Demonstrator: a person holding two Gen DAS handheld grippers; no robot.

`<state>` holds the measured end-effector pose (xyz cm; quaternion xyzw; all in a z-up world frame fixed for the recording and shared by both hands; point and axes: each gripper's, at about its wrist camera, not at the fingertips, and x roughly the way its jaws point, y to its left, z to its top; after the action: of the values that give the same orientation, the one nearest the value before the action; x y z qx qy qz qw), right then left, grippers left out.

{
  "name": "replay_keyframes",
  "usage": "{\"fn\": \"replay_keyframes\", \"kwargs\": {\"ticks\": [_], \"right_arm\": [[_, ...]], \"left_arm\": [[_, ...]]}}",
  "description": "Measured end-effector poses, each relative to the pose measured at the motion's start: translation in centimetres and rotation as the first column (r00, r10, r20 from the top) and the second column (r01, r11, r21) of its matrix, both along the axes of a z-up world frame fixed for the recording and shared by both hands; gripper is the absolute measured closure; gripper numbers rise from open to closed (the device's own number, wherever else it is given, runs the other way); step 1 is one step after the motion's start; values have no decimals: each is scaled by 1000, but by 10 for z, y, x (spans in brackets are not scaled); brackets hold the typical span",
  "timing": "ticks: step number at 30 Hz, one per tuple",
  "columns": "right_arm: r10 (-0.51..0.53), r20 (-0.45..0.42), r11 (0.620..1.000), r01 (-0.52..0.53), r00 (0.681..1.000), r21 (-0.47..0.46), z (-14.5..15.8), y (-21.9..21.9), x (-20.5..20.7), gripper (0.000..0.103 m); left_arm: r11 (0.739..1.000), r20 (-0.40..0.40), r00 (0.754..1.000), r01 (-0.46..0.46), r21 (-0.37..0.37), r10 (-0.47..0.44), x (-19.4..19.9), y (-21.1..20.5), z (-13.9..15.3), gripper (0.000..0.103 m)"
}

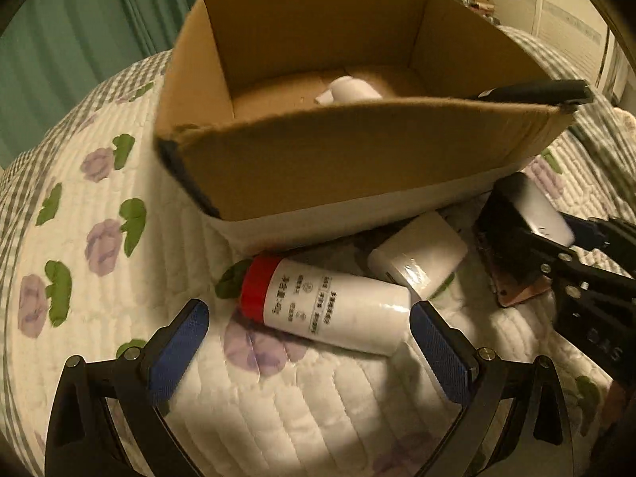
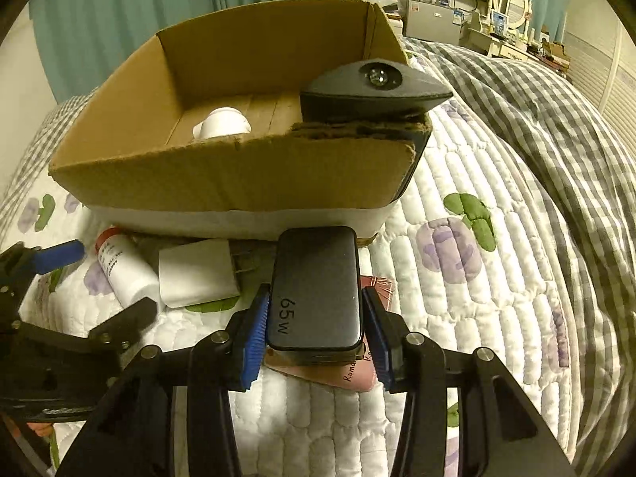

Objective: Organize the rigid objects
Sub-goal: 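Grasp the black charger with the right tool while the left tool grasps the red-capped bottle, then lower the bottle and black charger into the box and open both tools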

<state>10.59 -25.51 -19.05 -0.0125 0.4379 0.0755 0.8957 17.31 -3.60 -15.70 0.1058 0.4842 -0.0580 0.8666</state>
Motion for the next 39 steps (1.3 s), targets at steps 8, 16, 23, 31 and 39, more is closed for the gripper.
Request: {"fn": "replay_keyframes", "kwargs": {"ticks": [8,16,23,31,39], "right_arm": [[5,2,1000,-4,1000,-15,-5,7,5,60],[13,20,1000,-12,1000,-28,5,10,-5,61],[24,61,999,-22,998,-37,31,7,-27,61],[51,145,998,-45,988,-44,82,5,-59,61],[73,262,997,-71,962,-19,149,2,-83,61]], "left_arm": [[998,-3,998,69,3,-69,2,-6,-5,24],[998,25,997,67,7,-67,-22,-7,16,24],[999,55,998,20,-25,-19,-47,8,55,24],[998,133,991,-20,-67,29,-75,5,112,24],[993,232,970,-46,-106,70,-81,11,172,24]]}}
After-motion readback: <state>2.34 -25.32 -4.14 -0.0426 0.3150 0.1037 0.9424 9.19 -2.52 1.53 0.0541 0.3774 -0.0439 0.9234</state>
